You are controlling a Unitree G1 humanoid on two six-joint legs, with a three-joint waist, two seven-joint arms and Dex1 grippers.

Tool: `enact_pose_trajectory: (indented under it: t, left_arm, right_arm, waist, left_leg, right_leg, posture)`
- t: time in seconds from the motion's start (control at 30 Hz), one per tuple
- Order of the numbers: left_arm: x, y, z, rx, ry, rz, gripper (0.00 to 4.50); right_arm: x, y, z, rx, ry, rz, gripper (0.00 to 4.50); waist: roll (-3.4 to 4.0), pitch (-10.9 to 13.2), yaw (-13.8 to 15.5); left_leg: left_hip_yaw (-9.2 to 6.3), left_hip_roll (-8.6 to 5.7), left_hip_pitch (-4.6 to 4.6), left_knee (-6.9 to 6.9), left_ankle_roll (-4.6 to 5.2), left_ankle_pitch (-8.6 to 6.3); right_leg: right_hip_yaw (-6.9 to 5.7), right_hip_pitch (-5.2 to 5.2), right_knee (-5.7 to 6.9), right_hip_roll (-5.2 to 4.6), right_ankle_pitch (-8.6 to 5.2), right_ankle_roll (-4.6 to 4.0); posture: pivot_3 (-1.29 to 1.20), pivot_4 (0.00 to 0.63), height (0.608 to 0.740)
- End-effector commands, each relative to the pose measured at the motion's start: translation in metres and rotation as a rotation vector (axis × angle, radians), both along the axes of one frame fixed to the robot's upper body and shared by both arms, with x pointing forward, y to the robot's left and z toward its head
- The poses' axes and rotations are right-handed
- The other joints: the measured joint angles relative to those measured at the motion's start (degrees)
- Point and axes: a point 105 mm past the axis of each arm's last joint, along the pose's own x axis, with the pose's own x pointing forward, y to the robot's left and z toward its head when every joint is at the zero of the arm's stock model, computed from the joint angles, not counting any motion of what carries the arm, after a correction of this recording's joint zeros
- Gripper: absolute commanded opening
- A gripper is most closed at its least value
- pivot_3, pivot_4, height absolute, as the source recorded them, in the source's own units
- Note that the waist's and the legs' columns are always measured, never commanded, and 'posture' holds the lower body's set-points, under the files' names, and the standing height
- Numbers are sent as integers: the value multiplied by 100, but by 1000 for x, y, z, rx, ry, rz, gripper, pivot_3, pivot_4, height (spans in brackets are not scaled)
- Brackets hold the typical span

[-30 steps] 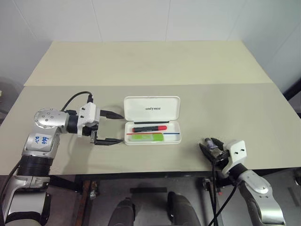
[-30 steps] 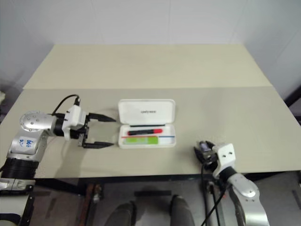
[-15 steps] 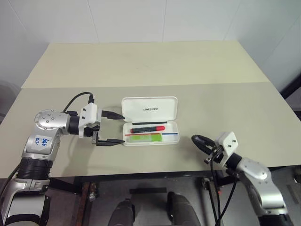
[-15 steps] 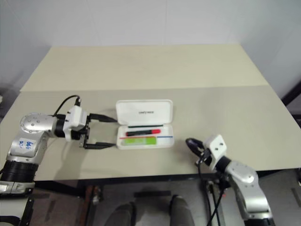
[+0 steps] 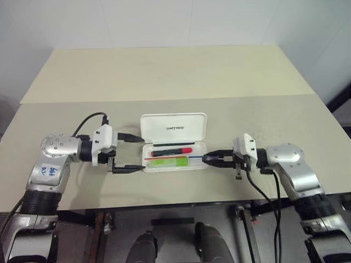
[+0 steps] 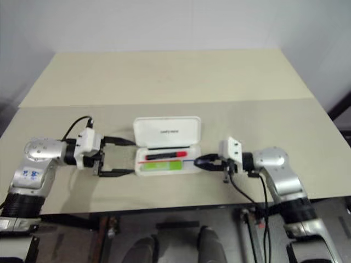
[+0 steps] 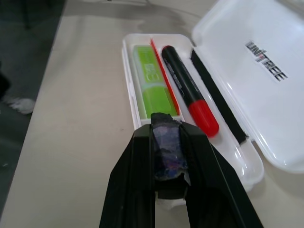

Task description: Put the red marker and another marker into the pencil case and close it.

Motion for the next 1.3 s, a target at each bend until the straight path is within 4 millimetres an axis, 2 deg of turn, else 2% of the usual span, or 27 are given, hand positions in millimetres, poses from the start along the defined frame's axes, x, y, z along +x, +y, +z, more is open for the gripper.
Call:
enact_pose_trajectory:
  t: [0.03,0.27,0.57,0.77,0.8,0.9,1.1,1.3]
  left_arm:
    - [-3,4,14,-21,-55,16,4500]
    - [-6,5,13,-28,-59,35,4500]
    - [-7,5,12,-30,-61,52,4500]
    - [-5,2,13,-35,-60,51,4500]
    - [-5,2,13,-35,-61,49,4500]
    - [-3,1,15,-36,-63,48,4500]
    - [-2,1,15,-37,-60,48,4500]
    - [-1,1,15,-39,-59,51,4500]
  right_arm:
    - [8,6,2,-4,-28,45,396]
    - [14,12,1,-4,-24,84,396]
    - [18,2,-5,-25,15,58,396]
    - [22,9,-5,-3,20,41,396]
    - [21,11,-5,3,29,45,1160]
    - [22,17,-5,13,9,43,2208]
    - [20,15,0,27,11,45,4463]
    - [18,6,11,36,-19,30,4463]
  waist:
    - [5,3,22]
    - [12,7,31]
    - [14,8,20]
    - [19,11,16]
    - [19,11,16]
    - [19,11,22]
    - [21,13,23]
    - [26,15,24]
  left_leg:
    - [0,0,0,-1,-2,-2]
    - [0,-3,-14,3,-5,-9]
    - [1,-3,-13,5,-5,-12]
    - [1,-2,-11,5,-5,-12]
    - [1,-2,-11,5,-5,-12]
    - [1,-2,-11,5,-5,-12]
    - [1,-3,-13,3,-6,-12]
    - [1,-3,-13,5,-6,-12]
  right_leg:
    - [0,-2,4,0,-4,0]
    - [1,-3,11,-2,-2,4]
    - [0,-4,11,-1,-2,4]
    - [1,-4,10,0,-3,3]
    - [1,-5,11,0,-3,3]
    - [0,-5,13,0,-3,4]
    - [0,-5,12,-1,-3,4]
    - [0,-5,13,-1,-3,4]
  posture:
    - [0,150,740]
    - [0,150,740]
    - [0,150,740]
    - [0,150,740]
    - [0,150,740]
    - [0,150,740]
    - [0,150,740]
    - [0,150,740]
